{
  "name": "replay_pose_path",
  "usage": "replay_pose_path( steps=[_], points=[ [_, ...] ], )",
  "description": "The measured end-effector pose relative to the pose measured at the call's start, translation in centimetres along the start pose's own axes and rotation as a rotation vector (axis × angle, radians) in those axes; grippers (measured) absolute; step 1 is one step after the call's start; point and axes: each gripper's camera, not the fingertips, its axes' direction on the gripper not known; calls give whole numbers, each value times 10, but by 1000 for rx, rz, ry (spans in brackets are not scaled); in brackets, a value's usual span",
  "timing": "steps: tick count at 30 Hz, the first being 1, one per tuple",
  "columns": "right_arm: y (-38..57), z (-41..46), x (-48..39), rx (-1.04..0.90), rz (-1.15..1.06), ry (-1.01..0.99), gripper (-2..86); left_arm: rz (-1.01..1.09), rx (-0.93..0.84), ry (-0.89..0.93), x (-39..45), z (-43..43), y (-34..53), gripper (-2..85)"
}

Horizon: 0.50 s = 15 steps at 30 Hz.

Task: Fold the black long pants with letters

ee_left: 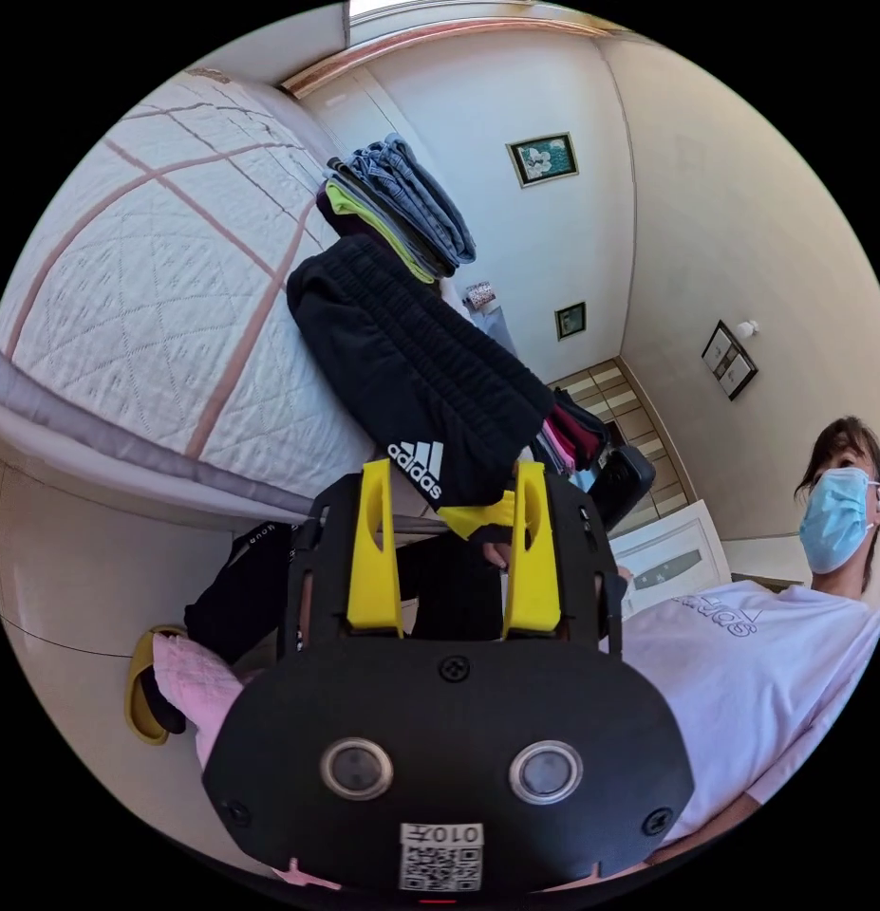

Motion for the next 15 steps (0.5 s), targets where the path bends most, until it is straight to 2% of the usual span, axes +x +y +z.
replay_pose_path(
  steps=[6,9,12,14,15],
  points=[
    [9,-5,16,67,55,-55,54,-23,64,0,-13,-4,-16,70],
    [27,-30,54,146,207,-60,77,-61,115,13,-34,-26,-11,51],
    [53,-58,94,221,427,131,126,-99,166,16,-52,-43,2,40],
    [64,-64,117,187,533,295,155,-125,185,28,-62,-50,10,36],
    [64,-62,122,166,545,315,161,-139,200,40,-68,-53,15,34]
  ],
)
